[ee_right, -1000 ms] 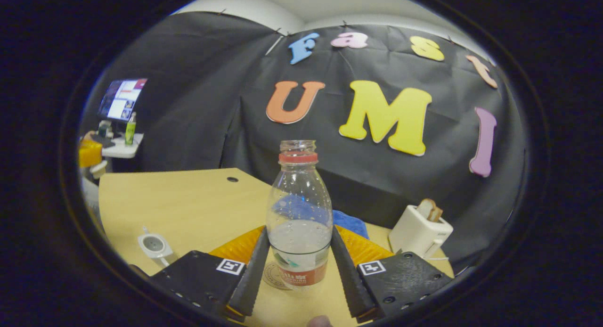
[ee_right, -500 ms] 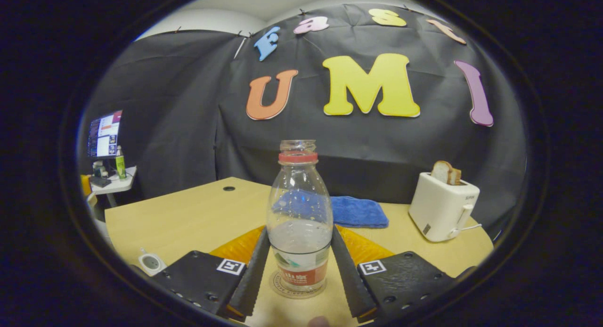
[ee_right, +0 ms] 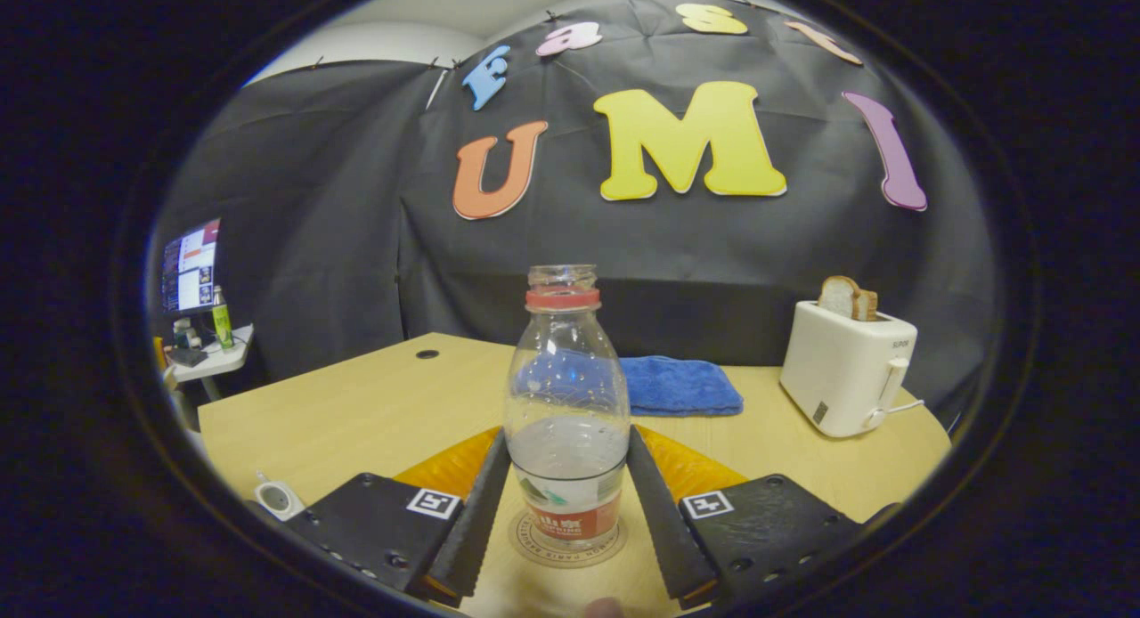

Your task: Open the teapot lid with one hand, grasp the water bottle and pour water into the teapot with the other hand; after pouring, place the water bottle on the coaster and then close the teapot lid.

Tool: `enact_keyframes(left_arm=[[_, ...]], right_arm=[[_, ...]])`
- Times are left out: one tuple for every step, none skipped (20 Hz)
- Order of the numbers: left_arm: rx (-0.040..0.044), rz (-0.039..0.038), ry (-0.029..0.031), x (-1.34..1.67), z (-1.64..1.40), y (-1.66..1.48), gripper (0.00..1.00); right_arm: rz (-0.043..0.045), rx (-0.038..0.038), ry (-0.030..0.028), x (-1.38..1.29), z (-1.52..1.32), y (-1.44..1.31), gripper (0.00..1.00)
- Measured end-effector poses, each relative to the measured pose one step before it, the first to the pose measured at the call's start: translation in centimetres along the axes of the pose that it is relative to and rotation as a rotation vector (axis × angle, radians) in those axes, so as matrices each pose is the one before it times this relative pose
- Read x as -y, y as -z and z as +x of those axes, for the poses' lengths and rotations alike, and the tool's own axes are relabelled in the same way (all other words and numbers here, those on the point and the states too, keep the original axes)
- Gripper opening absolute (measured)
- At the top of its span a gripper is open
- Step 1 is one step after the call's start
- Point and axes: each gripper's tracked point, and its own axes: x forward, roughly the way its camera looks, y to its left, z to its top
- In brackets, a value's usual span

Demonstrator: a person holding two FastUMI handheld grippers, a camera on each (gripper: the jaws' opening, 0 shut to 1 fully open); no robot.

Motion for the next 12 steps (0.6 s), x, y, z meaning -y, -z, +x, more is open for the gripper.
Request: enact_keyframes(left_arm=[[-0.00049,-0.00048,0.00123,0.053,0.021,0.085,0.03],[0.00020,-0.00017,-0.00025,0.021,-0.087,-0.013,0.03],[-0.00047,0.00060,-0.00053,0.013,0.098,0.029,0.03],[-0.00130,-0.00085,-0.00176,-0.020,0.071,0.011,0.03],[-0.00071,-0.00122,0.00004,0.098,0.014,0.085,0.03],[-0.00165,-0.00013,0.00151,0.019,0.056,0.038,0.03],[-0.00016,0.00060,0.00028,0.154,0.008,-0.033,0.03],[-0.00199,0.00028,0.00052,0.059,0.055,0.112,0.03],[0.00149,-0.00047,0.00096,0.164,-0.001,-0.009,0.03],[0.00313,-0.00214,0.00293,0.170,0.142,-0.015,0.03],[0.00511,-0.00647,0.00799,0.372,0.164,0.095,0.03],[0.00359,-0.00910,0.01374,0.507,0.252,0.199,0.03]], right_arm=[[0.00162,0.00004,0.00163,0.024,0.034,0.119,0.76],[-0.00006,-0.00371,-0.00007,0.020,0.015,0.191,0.77],[-0.00083,-0.00394,-0.00349,-0.055,0.093,0.137,0.78],[-0.00091,-0.00333,-0.00251,0.030,-0.048,0.179,0.78],[-0.00292,-0.00324,-0.00117,-0.019,-0.035,0.038,0.86],[0.00065,0.00153,-0.00038,-0.012,-0.109,0.090,0.89],[-0.00109,0.00255,-0.00219,-0.076,0.009,-0.110,0.94],[-0.00404,-0.00224,0.00108,0.002,-0.061,0.061,0.94],[-0.00332,-0.00247,0.00332,0.139,-0.122,0.054,0.94],[0.00033,0.00030,0.00324,0.204,-0.145,0.046,0.94],[0.00581,0.00280,0.00513,0.276,-0.414,0.040,0.94],[0.01884,0.00911,-0.00270,0.170,-0.606,0.047,0.94]])
